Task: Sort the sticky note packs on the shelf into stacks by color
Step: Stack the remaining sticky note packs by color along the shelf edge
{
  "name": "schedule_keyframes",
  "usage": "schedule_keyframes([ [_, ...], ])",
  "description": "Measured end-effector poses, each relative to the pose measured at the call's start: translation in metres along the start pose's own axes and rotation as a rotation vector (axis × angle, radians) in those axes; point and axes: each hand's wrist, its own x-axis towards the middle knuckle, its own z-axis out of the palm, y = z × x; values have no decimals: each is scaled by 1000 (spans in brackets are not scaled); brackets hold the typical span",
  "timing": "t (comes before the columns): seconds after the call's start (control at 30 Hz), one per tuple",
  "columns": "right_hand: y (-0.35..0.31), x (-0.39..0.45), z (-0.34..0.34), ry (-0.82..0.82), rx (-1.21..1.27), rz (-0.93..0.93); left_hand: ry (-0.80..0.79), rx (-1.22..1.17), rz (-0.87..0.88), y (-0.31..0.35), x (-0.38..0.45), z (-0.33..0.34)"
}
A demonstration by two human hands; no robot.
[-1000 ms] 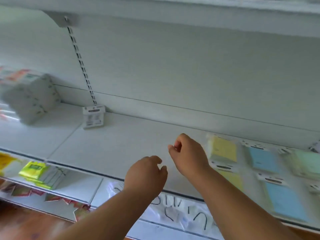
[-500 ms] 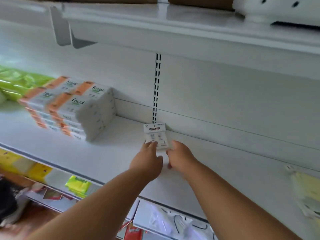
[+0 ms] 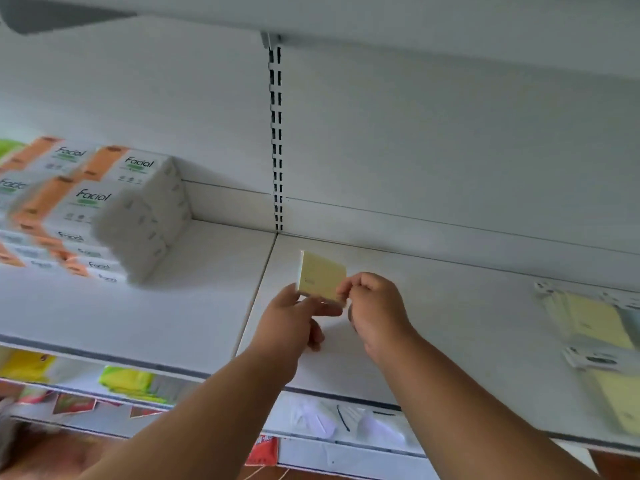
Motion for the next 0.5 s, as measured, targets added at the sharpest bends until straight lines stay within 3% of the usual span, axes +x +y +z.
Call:
schedule_keyframes([
  [0.1, 27, 5, -43, 182, -61, 44, -129, 21, 14, -3, -10, 22],
  [0.27, 51, -11, -116, 132, 108, 149, -351, 284, -14, -21, -24, 79],
  [0.4, 76, -26, -193, 279, -13, 103, -323, 779, 201, -36, -32, 144],
  [0.5, 85, -37, -254, 342, -179, 70, -347, 931, 287, -45, -46, 202],
])
